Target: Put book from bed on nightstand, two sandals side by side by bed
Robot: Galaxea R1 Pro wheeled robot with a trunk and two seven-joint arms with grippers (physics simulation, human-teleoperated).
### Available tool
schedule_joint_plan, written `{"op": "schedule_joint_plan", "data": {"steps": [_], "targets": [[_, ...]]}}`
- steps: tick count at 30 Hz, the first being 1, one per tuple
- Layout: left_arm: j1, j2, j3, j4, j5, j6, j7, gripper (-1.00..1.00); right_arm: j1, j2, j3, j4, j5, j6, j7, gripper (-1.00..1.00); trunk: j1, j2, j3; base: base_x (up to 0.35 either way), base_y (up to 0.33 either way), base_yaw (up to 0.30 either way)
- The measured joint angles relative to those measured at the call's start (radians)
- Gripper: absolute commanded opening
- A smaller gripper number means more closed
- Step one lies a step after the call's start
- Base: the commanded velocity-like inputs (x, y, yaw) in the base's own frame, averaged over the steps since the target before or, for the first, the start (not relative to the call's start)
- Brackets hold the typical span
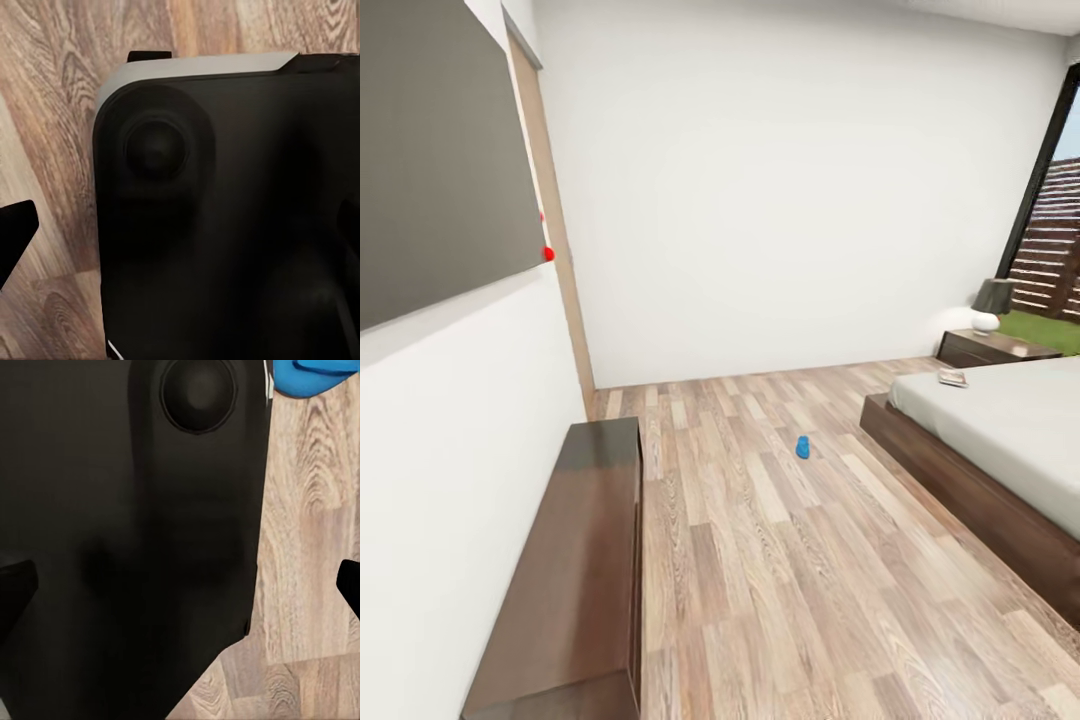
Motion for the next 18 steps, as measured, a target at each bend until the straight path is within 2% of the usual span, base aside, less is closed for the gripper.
{"op": "schedule_joint_plan", "data": {"steps": [18], "targets": [[0.000,0.000,0.000,0.000,0.001,0.000,0.000,1.00,0.000,-0.001,0.000,-0.001,0.000,0.000,0.000,1.00,0.000,0.000,-0.007,0.000,0.000,-0.213]]}}
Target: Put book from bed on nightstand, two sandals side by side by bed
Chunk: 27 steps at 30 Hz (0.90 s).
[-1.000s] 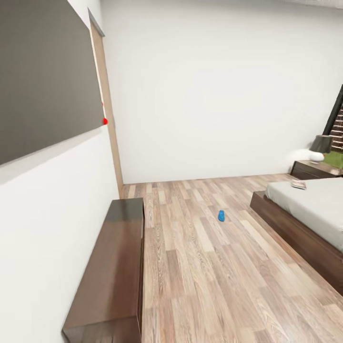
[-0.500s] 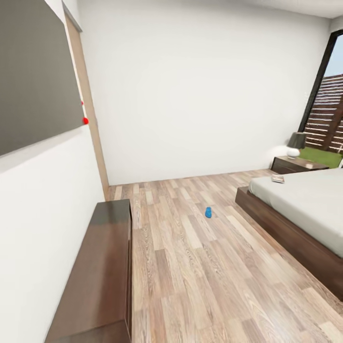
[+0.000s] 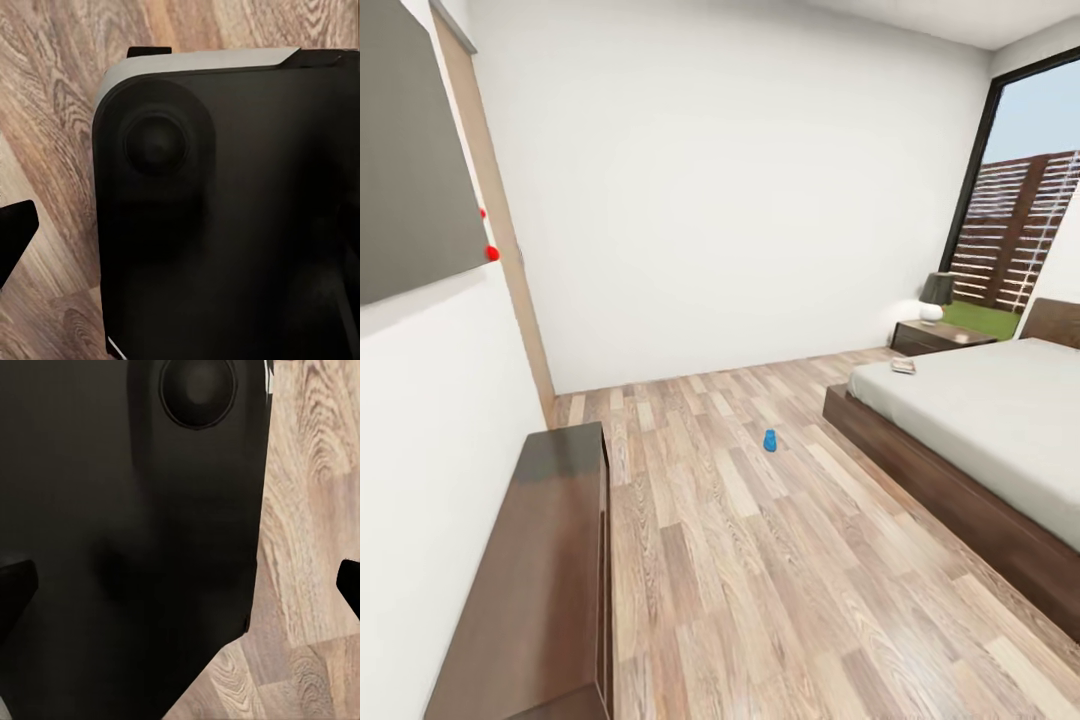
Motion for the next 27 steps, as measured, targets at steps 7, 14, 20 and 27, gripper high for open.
{"op": "schedule_joint_plan", "data": {"steps": [7,14,20,27], "targets": [[0.000,0.000,0.000,0.000,0.001,0.000,0.000,1.00,0.000,0.000,0.000,0.001,0.000,0.000,0.001,1.00,0.000,0.000,-0.003,0.000,0.000,-0.213],[-0.001,0.000,0.000,0.000,0.001,0.000,0.000,1.00,0.000,0.000,0.000,0.000,0.000,0.000,0.001,1.00,0.000,0.000,-0.005,0.000,0.000,-0.213],[-0.001,0.000,0.000,0.000,0.001,0.000,0.000,1.00,0.000,0.000,0.000,0.001,0.000,0.000,0.001,1.00,0.000,0.000,-0.007,0.000,0.000,-0.213],[-0.001,0.000,0.000,0.000,0.001,0.000,0.000,1.00,0.000,0.000,0.000,0.001,0.000,0.000,0.001,1.00,0.000,0.000,-0.010,0.001,0.002,-0.213]]}}
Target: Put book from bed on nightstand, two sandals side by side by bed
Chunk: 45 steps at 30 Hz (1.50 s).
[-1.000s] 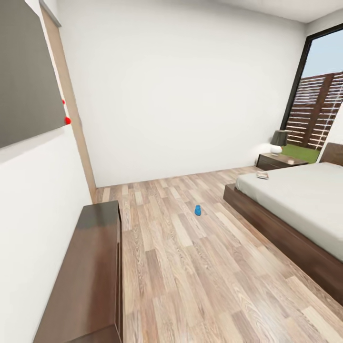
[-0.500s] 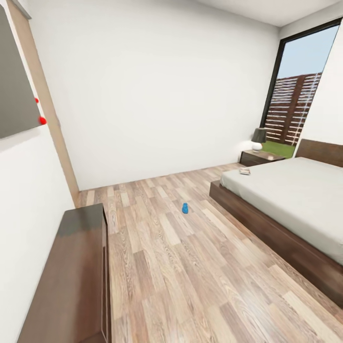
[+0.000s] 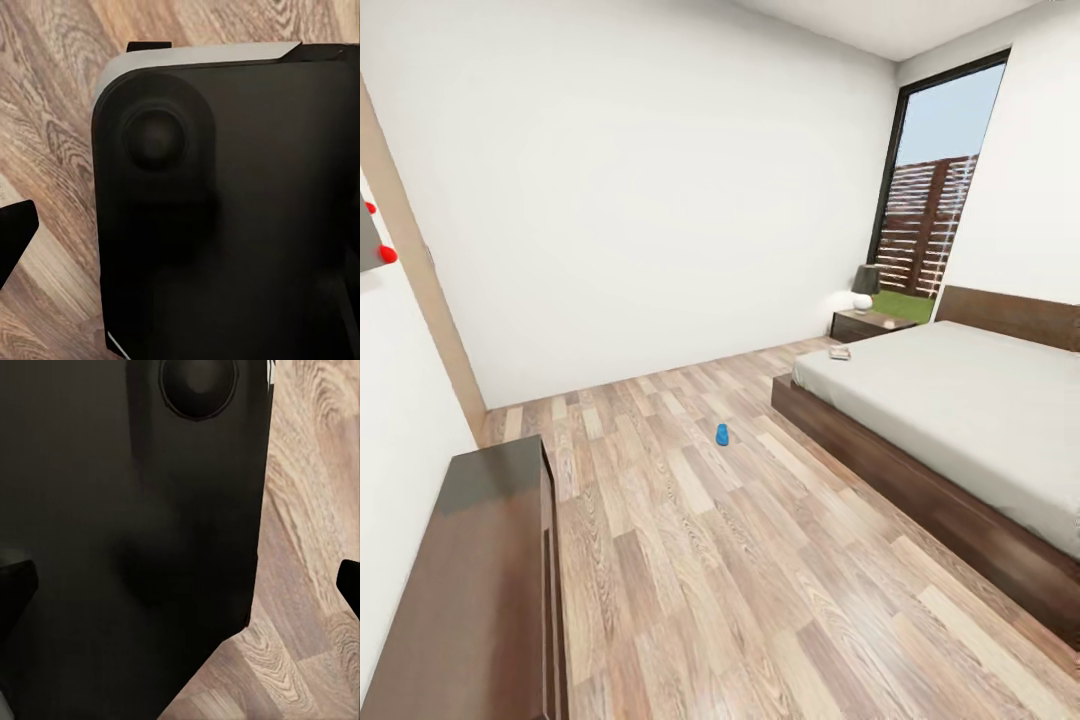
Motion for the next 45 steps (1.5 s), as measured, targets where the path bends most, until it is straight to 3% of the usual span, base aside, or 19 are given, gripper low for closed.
{"op": "schedule_joint_plan", "data": {"steps": [15,45], "targets": [[0.000,0.000,0.000,0.000,0.000,0.000,0.000,1.00,0.000,0.000,0.000,-0.001,0.000,0.000,0.000,1.00,0.000,0.000,-0.005,0.063,0.138,-0.213],[0.001,-0.002,0.000,0.000,0.000,-0.002,0.000,1.00,0.000,-0.002,0.000,-0.001,0.000,0.000,0.000,1.00,0.000,0.000,-0.016,0.002,0.005,-0.213]]}}
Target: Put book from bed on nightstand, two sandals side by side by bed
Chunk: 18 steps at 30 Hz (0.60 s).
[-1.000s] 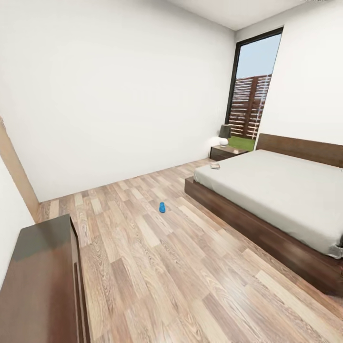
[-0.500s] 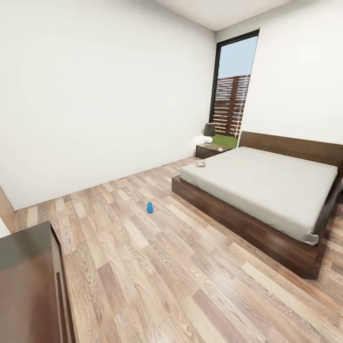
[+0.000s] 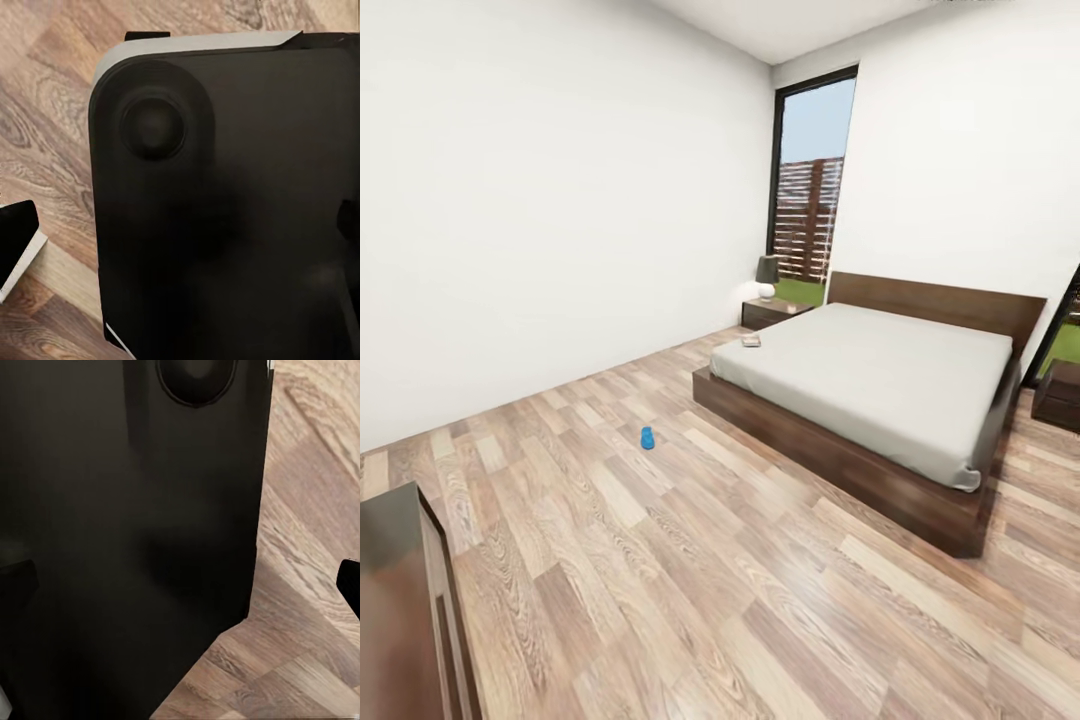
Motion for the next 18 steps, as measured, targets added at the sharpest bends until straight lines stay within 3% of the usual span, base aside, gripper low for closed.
{"op": "schedule_joint_plan", "data": {"steps": [18], "targets": [[0.000,0.000,0.000,-0.001,0.000,0.000,0.000,1.00,0.000,0.001,0.000,0.000,0.000,0.000,0.000,1.00,0.000,0.000,-0.007,0.000,0.000,-0.203]]}}
